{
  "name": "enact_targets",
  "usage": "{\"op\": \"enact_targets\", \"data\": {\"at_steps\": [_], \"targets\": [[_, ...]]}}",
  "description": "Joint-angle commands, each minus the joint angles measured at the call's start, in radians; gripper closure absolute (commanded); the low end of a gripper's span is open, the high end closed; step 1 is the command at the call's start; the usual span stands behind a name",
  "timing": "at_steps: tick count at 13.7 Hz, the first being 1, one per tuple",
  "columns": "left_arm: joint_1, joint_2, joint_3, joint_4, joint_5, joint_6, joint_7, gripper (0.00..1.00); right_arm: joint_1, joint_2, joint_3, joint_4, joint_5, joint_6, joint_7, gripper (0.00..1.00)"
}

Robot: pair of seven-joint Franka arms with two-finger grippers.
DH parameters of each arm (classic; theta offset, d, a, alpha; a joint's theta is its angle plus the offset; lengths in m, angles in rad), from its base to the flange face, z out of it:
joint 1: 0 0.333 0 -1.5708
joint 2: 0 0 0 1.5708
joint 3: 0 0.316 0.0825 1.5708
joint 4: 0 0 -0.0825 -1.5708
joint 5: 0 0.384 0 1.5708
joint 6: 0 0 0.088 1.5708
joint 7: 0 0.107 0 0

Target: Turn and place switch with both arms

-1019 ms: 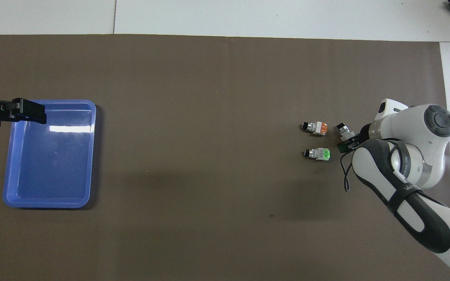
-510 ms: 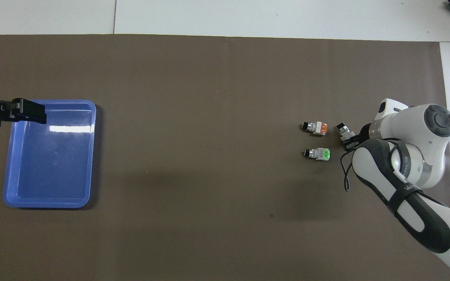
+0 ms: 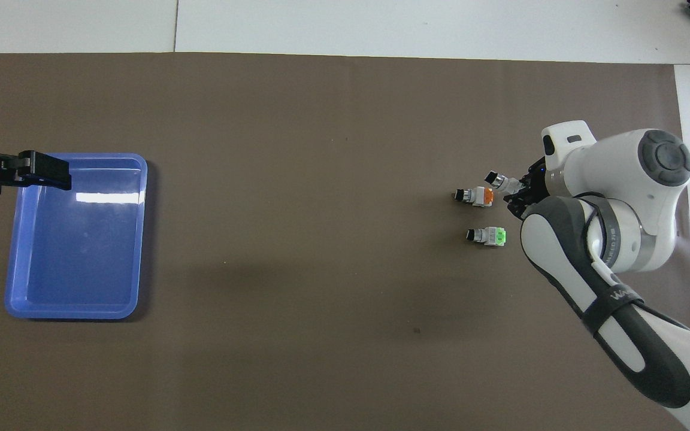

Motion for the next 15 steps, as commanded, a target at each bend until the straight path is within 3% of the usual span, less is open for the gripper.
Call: {"op": "enact_targets", "data": {"at_steps": [1, 6, 8, 12, 15], "targets": [[0.001, -0.019, 0.003, -0.016, 0.006, -0.009, 0.003, 0.0, -0.012, -0.042, 0.04, 0.002, 0.198, -0.058, -0.117, 1.0], [0.001, -0.019, 0.003, -0.016, 0.006, -0.009, 0.001, 0.0, 0.005, -0.057, 0.116, 0.002, 0.655, -0.105, -0.544, 1.0], [0.001, -0.019, 0.003, -0.016, 0.006, -0.009, 0.003, 0.0, 0.087, -0.061, 0.128, -0.004, 0.694, -0.085, -0.546, 1.0], [0.001, -0.019, 0.003, -0.016, 0.006, -0.009, 0.003, 0.0, 0.276, -0.064, 0.128, -0.023, 0.838, 0.108, -0.518, 1.0], [0.001, -0.019, 0.003, -0.016, 0.006, -0.01, 0.001, 0.0, 0.359, -0.056, 0.129, -0.015, 0.97, 0.225, -0.524, 1.0]]}}
